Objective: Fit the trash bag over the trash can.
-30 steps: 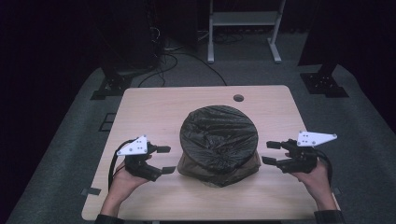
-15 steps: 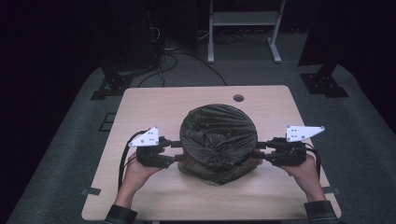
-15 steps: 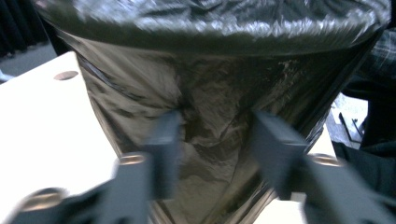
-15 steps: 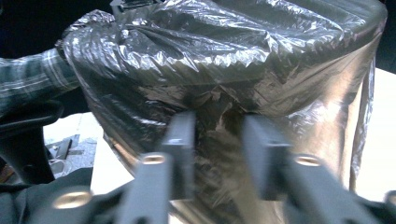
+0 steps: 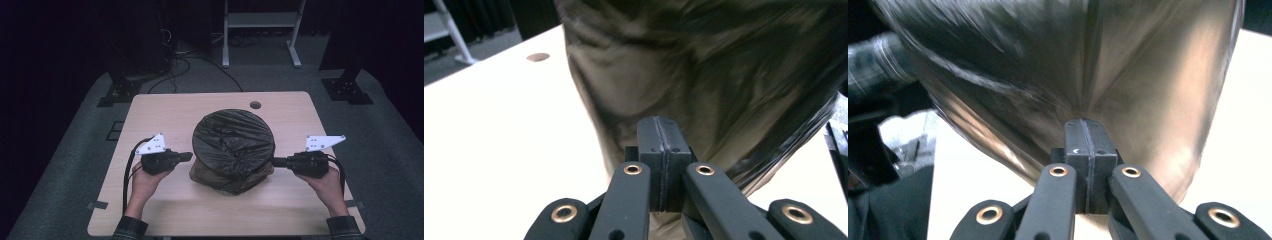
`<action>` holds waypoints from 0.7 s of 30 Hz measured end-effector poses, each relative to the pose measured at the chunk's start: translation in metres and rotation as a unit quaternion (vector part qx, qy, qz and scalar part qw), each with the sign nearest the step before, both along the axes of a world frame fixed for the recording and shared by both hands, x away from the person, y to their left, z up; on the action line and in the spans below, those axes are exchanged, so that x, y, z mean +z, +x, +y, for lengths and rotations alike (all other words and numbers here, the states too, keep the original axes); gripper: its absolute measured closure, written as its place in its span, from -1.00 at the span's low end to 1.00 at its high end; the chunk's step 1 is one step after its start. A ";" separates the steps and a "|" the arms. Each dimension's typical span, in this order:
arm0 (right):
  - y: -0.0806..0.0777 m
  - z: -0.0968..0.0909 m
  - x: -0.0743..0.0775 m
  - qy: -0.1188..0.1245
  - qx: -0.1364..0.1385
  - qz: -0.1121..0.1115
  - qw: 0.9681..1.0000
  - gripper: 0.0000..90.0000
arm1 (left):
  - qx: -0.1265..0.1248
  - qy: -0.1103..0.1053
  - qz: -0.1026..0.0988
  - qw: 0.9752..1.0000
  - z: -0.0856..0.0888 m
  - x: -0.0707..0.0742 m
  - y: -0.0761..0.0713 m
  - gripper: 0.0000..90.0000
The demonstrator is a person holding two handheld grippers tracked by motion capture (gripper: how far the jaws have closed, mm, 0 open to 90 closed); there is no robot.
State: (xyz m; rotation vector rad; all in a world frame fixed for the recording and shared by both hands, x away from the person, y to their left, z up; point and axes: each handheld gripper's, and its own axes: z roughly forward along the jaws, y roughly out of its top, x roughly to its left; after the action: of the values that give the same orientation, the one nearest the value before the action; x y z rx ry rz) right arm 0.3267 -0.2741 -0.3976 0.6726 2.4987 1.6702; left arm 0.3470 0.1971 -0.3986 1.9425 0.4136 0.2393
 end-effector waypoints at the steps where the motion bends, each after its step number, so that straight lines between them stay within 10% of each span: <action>1: 0.000 0.001 -0.003 -0.009 -0.001 0.003 1.000 1.00 | -0.008 -0.011 0.002 1.000 0.001 -0.001 0.000 0.99; 6: -0.004 0.000 -0.008 -0.003 0.006 -0.001 1.000 0.92 | -0.003 -0.048 -0.015 0.999 0.000 0.009 -0.005 0.12; 9: -0.006 -0.009 0.004 0.032 -0.017 -0.015 0.999 0.33 | 0.000 -0.066 -0.025 0.997 0.003 0.019 -0.009 -0.11; 17: 0.012 -0.014 0.046 0.089 -0.045 -0.050 0.994 -0.04 | 0.007 -0.118 -0.025 0.993 0.001 0.047 0.004 -0.20; 21: 0.037 0.004 0.059 0.079 -0.056 -0.032 0.995 -0.15 | 0.007 -0.116 -0.002 0.993 -0.010 0.055 0.020 -0.21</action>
State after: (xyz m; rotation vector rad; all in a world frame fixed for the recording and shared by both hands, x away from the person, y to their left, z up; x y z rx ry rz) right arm 0.3641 -0.2700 -0.3387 0.7458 2.2605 1.8302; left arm 0.3671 0.1872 -0.3434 1.7125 0.4320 0.1952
